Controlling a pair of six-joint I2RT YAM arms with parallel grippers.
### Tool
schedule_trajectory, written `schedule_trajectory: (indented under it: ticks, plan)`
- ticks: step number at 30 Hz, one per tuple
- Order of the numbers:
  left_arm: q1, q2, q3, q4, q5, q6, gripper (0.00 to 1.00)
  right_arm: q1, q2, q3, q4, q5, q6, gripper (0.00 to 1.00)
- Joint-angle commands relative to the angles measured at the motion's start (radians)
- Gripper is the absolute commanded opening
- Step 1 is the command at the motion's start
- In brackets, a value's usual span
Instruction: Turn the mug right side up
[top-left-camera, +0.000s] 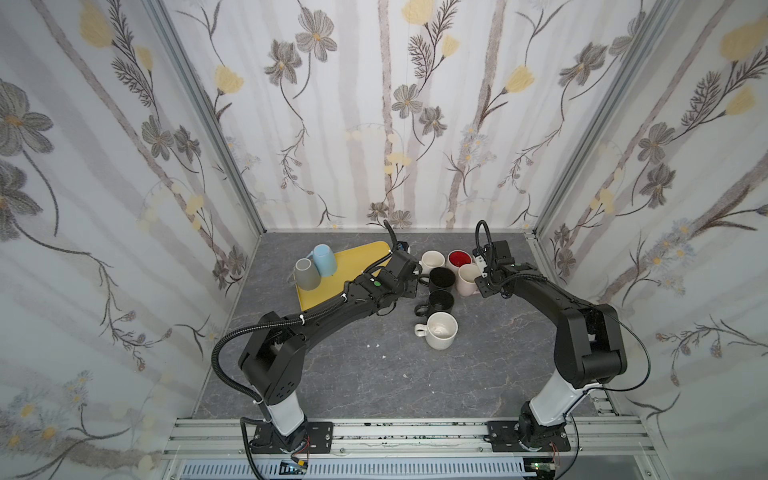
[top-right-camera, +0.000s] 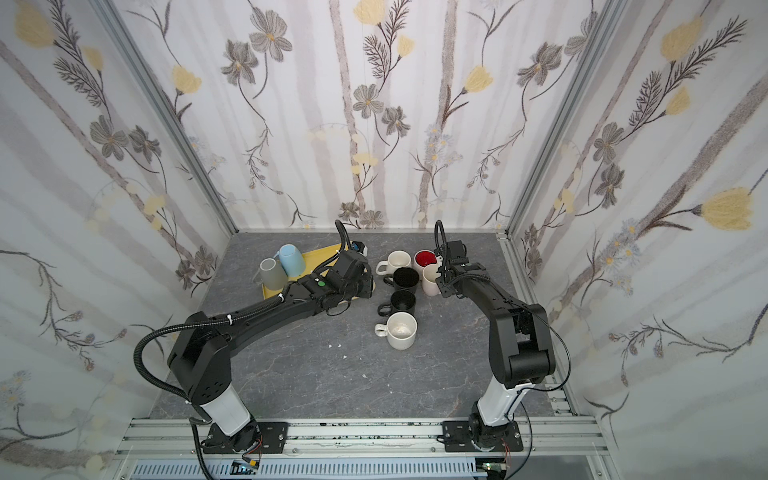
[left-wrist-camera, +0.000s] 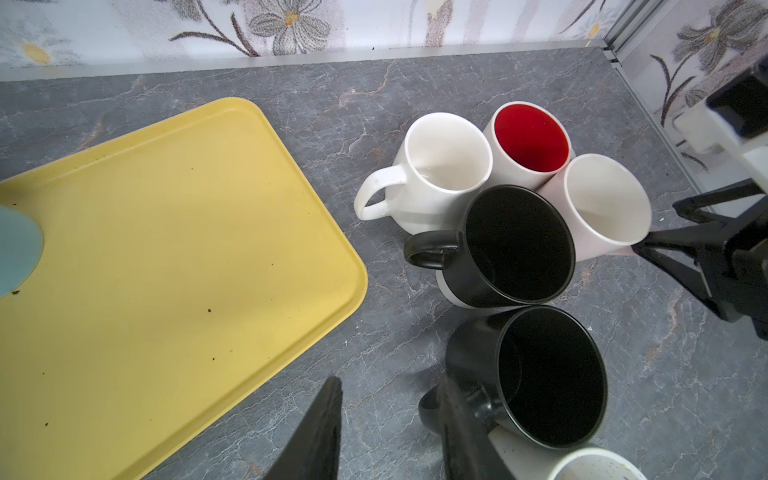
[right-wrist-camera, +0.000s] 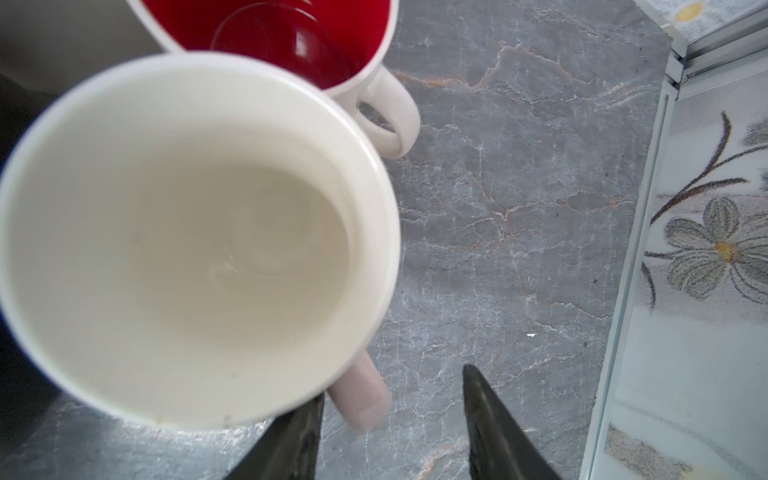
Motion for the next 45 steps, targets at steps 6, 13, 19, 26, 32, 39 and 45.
schedule_trajectory:
  ticks: [6,13,19,26,32,39,45]
  plan:
    - [0.002,-0.026,-0.004,-0.012,-0.039,-0.003,0.38,-0.006,0.026,0.038,0.008,0.024,-0.032,0.51]
    - [0.076,-0.067,0.001,-0.031,-0.07,0.033,0.4,-0.003,-0.068,0.018,-0.024,-0.055,0.082,0.52]
    - [0.273,-0.113,0.008,-0.033,-0.053,0.088,0.53,-0.001,-0.16,-0.007,-0.04,-0.145,0.184,0.52]
    - [0.665,-0.061,0.007,0.02,0.183,0.089,0.64,0.051,-0.227,-0.017,-0.018,-0.188,0.305,0.52]
    - [0.862,0.161,0.185,-0.007,0.339,0.108,0.63,0.17,-0.25,-0.021,0.031,-0.177,0.377,0.52]
    - [0.945,0.433,0.46,-0.161,0.441,0.111,0.56,0.273,-0.224,-0.022,0.107,-0.213,0.434,0.52]
    - [0.956,0.386,0.329,-0.12,0.446,0.106,0.53,0.333,-0.175,0.01,0.141,-0.245,0.448,0.52]
